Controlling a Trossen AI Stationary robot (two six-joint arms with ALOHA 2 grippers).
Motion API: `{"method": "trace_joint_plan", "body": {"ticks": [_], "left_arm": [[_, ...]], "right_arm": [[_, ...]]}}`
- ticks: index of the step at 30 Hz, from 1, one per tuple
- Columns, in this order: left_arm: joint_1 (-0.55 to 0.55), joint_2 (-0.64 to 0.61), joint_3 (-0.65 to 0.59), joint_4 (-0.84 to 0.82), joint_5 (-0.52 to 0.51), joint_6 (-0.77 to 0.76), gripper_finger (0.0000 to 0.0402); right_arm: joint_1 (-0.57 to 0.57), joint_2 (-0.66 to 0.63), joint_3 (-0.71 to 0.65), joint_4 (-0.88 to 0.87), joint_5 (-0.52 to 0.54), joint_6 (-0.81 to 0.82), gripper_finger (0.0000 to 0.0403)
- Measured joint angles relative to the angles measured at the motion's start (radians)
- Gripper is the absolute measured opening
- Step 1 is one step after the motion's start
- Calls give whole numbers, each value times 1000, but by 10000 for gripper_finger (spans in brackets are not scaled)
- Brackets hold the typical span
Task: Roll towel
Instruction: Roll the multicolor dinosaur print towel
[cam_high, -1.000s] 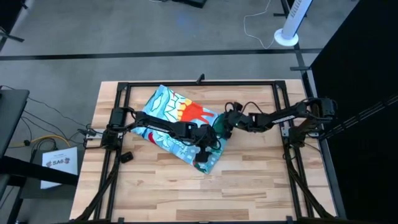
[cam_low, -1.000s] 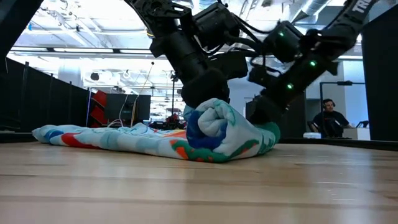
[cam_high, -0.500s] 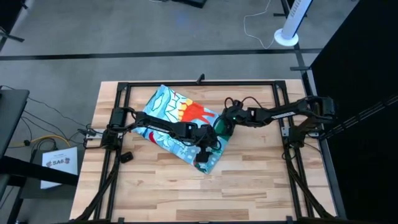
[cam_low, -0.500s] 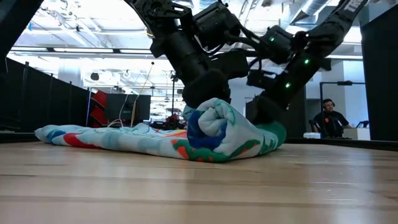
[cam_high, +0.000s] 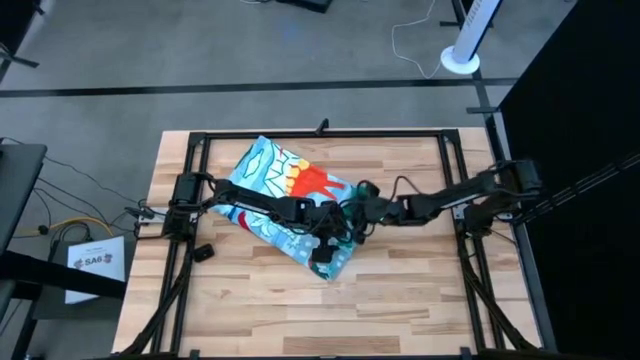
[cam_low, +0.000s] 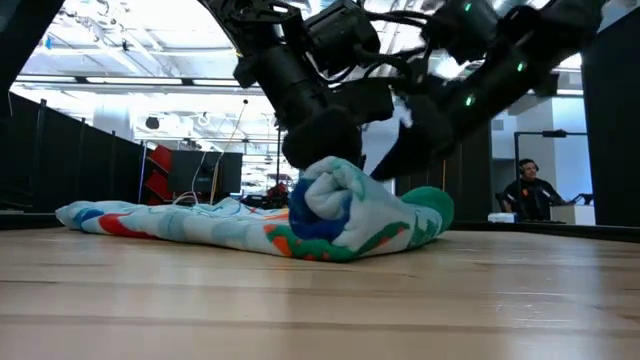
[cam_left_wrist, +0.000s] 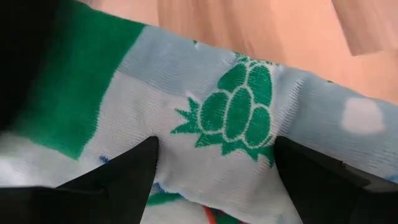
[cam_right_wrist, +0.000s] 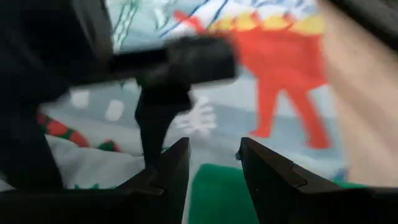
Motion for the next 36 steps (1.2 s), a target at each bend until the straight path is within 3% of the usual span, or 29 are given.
{"method": "trace_joint_plan", "body": {"ticks": [7,17,21,31,36], "left_arm": [[-4,-24,-3,-26,5,-3,306],[-5,-25,-3,-20,-19,20,306],[-5,-30,5,-7,-38,26,306],[0,-32,8,2,-40,19,306],[2,-32,8,1,-39,6,306]], "right_arm": [[9,156,49,84,4,39,132],[38,205,62,96,8,153,132],[39,158,60,-27,53,107,133],[95,-169,20,-230,157,45,133],[186,-162,-6,-228,197,143,133]]}}
